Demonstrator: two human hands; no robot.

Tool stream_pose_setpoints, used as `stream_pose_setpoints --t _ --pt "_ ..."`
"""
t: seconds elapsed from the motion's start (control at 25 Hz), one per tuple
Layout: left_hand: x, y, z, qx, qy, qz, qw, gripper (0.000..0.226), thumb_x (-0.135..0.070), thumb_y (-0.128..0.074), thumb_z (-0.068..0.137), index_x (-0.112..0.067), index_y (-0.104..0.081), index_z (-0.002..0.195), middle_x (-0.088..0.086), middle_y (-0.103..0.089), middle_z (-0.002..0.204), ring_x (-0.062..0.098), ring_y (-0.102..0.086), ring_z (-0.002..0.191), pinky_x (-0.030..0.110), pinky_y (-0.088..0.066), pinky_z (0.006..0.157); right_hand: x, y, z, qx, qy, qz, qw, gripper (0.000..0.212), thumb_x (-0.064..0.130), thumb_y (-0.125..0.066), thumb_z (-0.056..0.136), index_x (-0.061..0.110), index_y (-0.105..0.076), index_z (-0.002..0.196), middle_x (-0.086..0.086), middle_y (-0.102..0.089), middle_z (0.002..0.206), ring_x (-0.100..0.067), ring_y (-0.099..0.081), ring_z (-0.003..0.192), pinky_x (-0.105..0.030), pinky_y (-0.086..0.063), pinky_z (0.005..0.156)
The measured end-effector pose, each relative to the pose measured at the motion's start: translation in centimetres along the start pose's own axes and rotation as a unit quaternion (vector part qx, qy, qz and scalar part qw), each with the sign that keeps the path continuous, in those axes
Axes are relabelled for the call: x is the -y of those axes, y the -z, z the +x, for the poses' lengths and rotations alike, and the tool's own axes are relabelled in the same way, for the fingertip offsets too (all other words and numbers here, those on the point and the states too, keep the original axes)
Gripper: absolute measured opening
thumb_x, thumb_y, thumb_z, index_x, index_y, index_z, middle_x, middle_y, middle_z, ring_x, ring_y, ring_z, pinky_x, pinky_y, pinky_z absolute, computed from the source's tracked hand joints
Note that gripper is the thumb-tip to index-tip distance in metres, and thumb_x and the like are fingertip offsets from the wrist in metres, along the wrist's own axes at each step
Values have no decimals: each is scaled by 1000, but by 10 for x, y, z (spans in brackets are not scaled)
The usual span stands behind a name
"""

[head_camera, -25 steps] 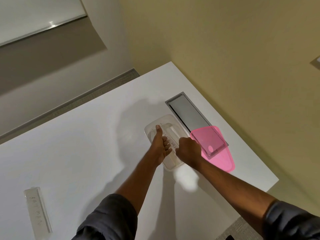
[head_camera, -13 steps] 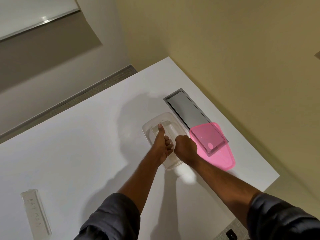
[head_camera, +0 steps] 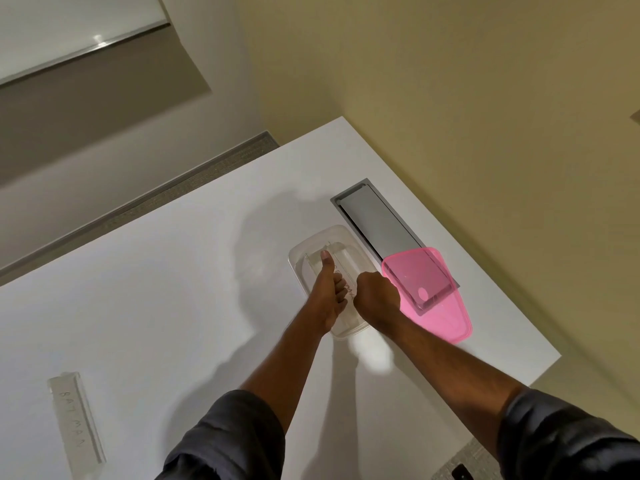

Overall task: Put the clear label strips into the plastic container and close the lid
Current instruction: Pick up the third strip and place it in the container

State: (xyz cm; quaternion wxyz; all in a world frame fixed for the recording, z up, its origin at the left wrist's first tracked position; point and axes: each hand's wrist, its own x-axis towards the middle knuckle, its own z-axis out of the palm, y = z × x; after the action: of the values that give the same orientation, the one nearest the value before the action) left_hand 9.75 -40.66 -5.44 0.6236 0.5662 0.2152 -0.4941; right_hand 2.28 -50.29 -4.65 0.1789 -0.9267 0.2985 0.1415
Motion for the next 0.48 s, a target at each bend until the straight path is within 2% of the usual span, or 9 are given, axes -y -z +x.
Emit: stream_pose_setpoints --t 0.12,0.2,0.32,0.4,0.48 --pt "0 5 -10 -6 -22 -3 1000 66 -77 -44 102 -16 -68 96 6 -70 94 21 -67 89 31 -58 80 0 6 3 -29 -4 22 999 13 6 -63 100 4 -73 91 -8 -68 75 -19 -62 65 -28 -54 61" --pt "-1 14 -20 -11 -68 3 998 53 -59 -49 110 -12 -73 116 12 -80 115 31 -78 108 39 -65 91 2 14 4 -49 -3 44 998 15 8 -64 100 4 -76 92 -11 -76 80 -21 -68 66 -29 -60 66" --pt "-3 35 -40 -45 -118 4 992 32 -33 -56 112 -10 -76 118 16 -83 110 34 -82 103 39 -69 87 16 23 -3 -69 21 70 995 22 9 -57 97 8 -76 85 -10 -76 76 -27 -71 67 -36 -64 63" --pt "-2 55 -55 -58 -131 -5 990 32 -30 -52 113 -9 -76 117 13 -84 103 29 -83 94 38 -68 86 33 22 -14 -80 62 111 989 24 12 -57 97 9 -74 81 -6 -74 71 -25 -70 64 -38 -62 60" --pt "1 79 -69 -73 -140 -12 987 33 -30 -51 113 -9 -77 117 11 -84 99 26 -82 90 37 -68 85 56 16 -28 -73 95 147 982 23 16 -59 98 9 -77 85 -3 -77 76 -20 -71 67 -34 -60 62"
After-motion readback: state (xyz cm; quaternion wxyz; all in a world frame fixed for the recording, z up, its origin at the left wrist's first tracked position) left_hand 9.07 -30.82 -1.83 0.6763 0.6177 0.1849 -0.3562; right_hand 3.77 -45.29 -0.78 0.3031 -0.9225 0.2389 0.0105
